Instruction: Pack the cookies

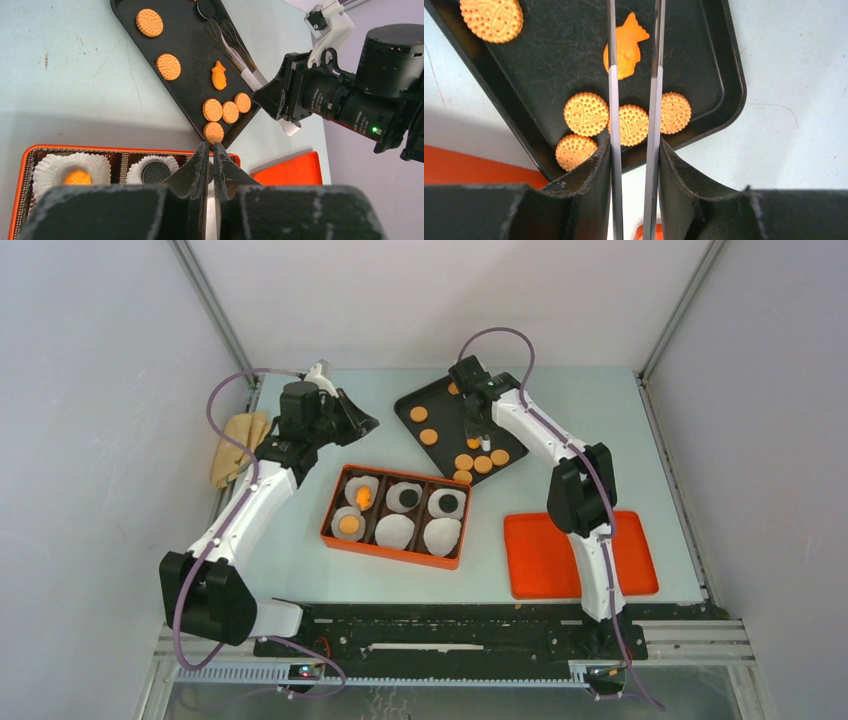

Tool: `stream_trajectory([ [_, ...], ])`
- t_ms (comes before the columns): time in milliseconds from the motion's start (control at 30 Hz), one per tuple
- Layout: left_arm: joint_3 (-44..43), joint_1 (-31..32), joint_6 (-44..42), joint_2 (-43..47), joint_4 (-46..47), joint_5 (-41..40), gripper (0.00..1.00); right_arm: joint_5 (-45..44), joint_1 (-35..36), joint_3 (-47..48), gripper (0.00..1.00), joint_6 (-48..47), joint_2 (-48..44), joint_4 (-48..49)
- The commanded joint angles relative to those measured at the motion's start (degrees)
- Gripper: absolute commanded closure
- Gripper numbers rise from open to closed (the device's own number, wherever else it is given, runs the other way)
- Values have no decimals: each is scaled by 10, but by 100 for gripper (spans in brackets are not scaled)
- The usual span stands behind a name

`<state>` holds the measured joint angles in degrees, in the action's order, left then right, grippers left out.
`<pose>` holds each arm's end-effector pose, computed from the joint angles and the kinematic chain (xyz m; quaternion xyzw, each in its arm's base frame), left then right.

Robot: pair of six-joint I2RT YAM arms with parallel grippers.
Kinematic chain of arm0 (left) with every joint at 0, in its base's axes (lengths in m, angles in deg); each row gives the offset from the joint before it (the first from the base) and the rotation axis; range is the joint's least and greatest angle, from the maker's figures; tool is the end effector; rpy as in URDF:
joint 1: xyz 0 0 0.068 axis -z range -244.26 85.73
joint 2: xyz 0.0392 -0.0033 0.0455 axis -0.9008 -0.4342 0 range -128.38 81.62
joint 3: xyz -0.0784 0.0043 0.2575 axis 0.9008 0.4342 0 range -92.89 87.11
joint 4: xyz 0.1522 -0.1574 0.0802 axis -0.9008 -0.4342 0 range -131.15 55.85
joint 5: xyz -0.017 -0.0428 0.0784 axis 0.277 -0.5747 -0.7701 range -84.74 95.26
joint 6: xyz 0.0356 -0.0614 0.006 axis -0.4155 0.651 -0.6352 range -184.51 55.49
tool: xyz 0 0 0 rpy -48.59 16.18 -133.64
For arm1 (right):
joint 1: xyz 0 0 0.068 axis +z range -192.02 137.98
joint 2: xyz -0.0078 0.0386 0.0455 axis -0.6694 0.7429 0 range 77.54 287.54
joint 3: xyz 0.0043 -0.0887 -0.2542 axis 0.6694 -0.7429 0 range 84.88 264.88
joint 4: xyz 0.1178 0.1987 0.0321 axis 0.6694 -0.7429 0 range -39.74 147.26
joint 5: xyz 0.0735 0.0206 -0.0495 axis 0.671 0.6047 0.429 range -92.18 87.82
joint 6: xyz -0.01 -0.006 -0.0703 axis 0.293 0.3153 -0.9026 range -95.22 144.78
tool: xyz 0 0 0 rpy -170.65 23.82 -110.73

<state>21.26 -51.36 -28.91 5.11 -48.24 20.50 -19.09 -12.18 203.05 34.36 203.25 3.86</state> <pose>0.2888 -0.0819 0.3311 -0.0941 0.8325 -0.3213 0.4413 0.4040 0.2121 0.2425 -0.1321 0.9491 -0.0503 0.2816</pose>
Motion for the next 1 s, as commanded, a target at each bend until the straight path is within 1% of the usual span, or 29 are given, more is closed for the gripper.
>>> stream_trajectory([
  [0,-21,3,-8,7,13,5,89,-21,-7,65,58,15,34,-4],
  [67,-21,3,-8,7,13,5,88,-17,-9,79,53,16,50,-7],
  [133,-21,3,-7,6,14,3,88,-5,-12,92,51,18,62,-6],
  [200,-22,2,-8,4,13,5,88,8,-16,95,46,22,66,-1],
  [333,-20,2,-8,3,13,5,88,19,-21,106,45,26,75,4],
  [400,-20,2,-9,2,14,5,88,29,-26,114,46,27,81,3],
  [533,-19,1,-9,-2,13,8,88,49,-36,129,64,33,89,-5],
  [733,-20,1,-9,-2,14,14,88,54,-39,121,74,29,72,-5],
  [800,-19,1,-8,1,14,16,88,54,-35,89,76,26,42,10],
  [900,-16,1,-8,8,12,12,88,60,-21,9,77,15,-49,46],
  [967,-14,1,-8,14,9,7,89,58,-8,-42,77,13,-108,52],
])
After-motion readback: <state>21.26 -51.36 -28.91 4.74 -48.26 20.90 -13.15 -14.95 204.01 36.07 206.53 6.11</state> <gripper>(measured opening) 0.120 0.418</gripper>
